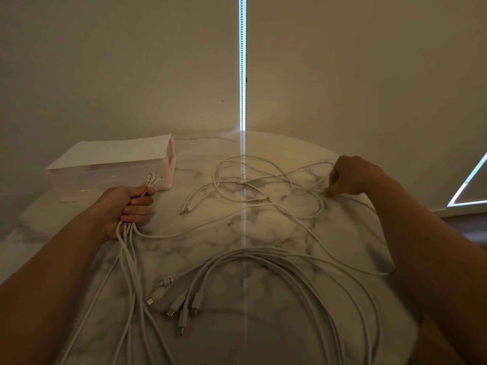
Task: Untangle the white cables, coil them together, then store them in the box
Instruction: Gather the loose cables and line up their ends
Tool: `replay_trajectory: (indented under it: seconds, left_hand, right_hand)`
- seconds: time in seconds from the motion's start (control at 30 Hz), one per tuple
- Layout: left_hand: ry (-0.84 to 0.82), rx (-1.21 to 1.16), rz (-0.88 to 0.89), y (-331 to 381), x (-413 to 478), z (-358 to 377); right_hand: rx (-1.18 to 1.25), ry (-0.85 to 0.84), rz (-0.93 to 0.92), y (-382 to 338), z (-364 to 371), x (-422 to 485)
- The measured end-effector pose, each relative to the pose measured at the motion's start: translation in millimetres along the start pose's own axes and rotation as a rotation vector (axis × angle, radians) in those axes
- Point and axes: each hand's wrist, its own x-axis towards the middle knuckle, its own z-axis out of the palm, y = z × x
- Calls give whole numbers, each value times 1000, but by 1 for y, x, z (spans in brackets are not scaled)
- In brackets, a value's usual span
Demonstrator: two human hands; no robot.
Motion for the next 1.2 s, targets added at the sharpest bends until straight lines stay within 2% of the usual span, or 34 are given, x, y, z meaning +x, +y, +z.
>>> replay_trajectory:
  seconds: [0.2, 0.3, 0.67, 0.8, 0.93, 1.03, 1.2]
  left_hand:
    - [-76, -19, -1, 0, 1, -4]
    - [-52, 4, -7, 0, 1, -3]
    - [-7, 22, 1, 0, 2, -3]
    - [10, 20, 3, 1, 3, -4]
    - [-3, 7, 2, 0, 3, -3]
    - [1, 10, 6, 0, 3, -2]
    - [2, 11, 10, 0, 2, -1]
  right_hand:
    - [169, 64, -247, -12, 16, -2]
    - [187, 123, -338, -16, 22, 0]
    - [50, 114, -348, -30, 20, -9]
    - [61, 123, -224, -25, 18, -5]
    - [262, 52, -157, -17, 13, -7]
    - [237, 46, -91, -14, 11, -10]
    - [207, 148, 64, 7, 10, -4]
